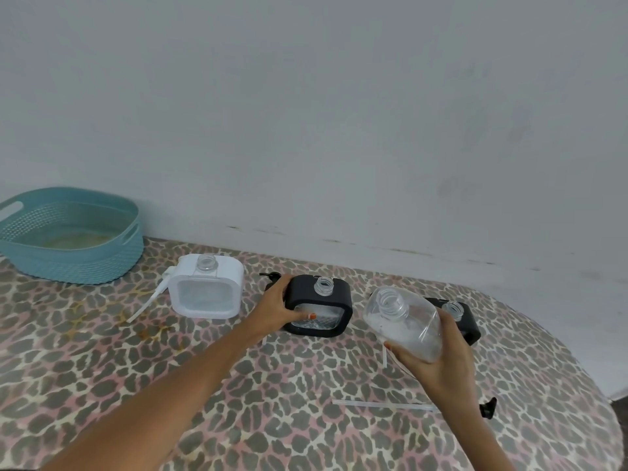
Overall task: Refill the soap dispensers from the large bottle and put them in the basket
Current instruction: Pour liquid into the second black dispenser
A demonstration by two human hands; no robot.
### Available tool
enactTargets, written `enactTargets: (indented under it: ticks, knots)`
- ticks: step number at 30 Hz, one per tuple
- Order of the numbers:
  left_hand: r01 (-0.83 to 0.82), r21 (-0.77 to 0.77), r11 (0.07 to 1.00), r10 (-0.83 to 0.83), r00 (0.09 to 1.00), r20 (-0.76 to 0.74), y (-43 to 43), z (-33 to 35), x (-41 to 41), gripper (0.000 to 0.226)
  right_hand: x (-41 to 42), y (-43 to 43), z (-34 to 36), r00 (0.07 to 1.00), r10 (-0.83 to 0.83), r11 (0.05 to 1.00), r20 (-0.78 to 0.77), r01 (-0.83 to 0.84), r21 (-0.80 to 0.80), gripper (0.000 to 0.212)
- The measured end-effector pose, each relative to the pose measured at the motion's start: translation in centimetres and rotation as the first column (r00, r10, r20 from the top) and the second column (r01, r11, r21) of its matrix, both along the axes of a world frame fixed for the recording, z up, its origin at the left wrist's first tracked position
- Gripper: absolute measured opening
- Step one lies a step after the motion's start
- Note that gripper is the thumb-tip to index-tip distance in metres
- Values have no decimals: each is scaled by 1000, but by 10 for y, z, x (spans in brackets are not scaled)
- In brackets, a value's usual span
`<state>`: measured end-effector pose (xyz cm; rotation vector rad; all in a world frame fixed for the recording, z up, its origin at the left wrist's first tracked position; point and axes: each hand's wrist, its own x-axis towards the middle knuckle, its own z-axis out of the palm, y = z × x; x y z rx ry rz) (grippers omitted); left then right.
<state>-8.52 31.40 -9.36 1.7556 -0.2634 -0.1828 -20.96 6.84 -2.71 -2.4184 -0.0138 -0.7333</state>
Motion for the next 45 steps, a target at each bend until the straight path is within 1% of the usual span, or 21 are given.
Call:
enactTargets:
  ticks: [2, 4, 7, 8, 10, 12, 14, 17, 20, 23, 26, 29, 31, 35, 37, 42, 45]
  knots:
    - [3, 19, 1000, -3, 1000, 4, 0, 3, -3, 61, -2, 0, 0, 1000, -2, 1000, 3, 2, 11, 75]
    - [-15, 45, 999, 13, 999, 41, -2, 7, -7, 68, -4, 1, 1, 1000, 11, 999, 4, -11, 48, 74]
    - [-66, 70, 995, 54, 984, 167, -7, 21, -15, 84, -8, 0, 0, 1000, 13, 996, 1, -13, 89, 76]
    - [-85, 65, 994, 69, 973, 222, -9, 28, -18, 85, -10, -2, -1, 1000, 2, 996, 1, -2, 88, 76]
    - [-116, 33, 993, 98, 935, 340, -18, 45, -25, 77, -14, -5, -3, 1000, -25, 996, 1, 25, 82, 74]
    - [-108, -12, 994, 102, 895, 434, -30, 60, -31, 68, -18, -8, -3, 999, -49, 995, 6, 48, 85, 73]
    - [-61, -37, 997, 71, 882, 466, -47, 70, -35, 57, -23, -13, -3, 998, -63, 994, 25, 61, 91, 75]
    - [56, -68, 996, -21, 904, 427, -76, 74, -39, 41, -31, -20, -3, 995, -94, 991, 45, 89, 97, 76]
    - [113, -48, 992, -90, 935, 343, -106, 68, -42, 41, -37, -31, -6, 989, -143, 984, 29, 139, 113, 75]
    - [148, 9, 989, -144, 952, 270, -132, 54, -39, 50, -43, -44, -11, 988, -154, 979, 10, 151, 139, 73]
    - [173, 92, 981, -188, 961, 204, -153, 41, -34, 69, -46, -57, -15, 987, -156, 967, -21, 157, 200, 74]
    - [169, 162, 972, -194, 969, 151, -169, 30, -31, 85, -50, -67, -15, 983, -182, 955, -14, 180, 237, 71]
    - [186, 188, 964, -211, 970, 122, -178, 24, -29, 90, -51, -73, -13, 980, -199, 941, -9, 194, 278, 69]
    - [194, 222, 956, -216, 973, 82, -193, 15, -26, 92, -53, -77, -12, 982, -189, 921, 8, 174, 347, 64]
    - [193, 205, 959, -214, 974, 81, -199, 12, -25, 87, -54, -78, -12, 982, -188, 917, 16, 170, 362, 63]
    - [123, 157, 980, -142, 983, 120, -204, 7, -24, 57, -54, -78, -14, 983, -186, 905, 12, 166, 393, 61]
    - [98, 151, 984, -123, 978, 167, -203, 8, -26, 51, -53, -78, -14, 983, -182, 902, 1, 167, 399, 60]
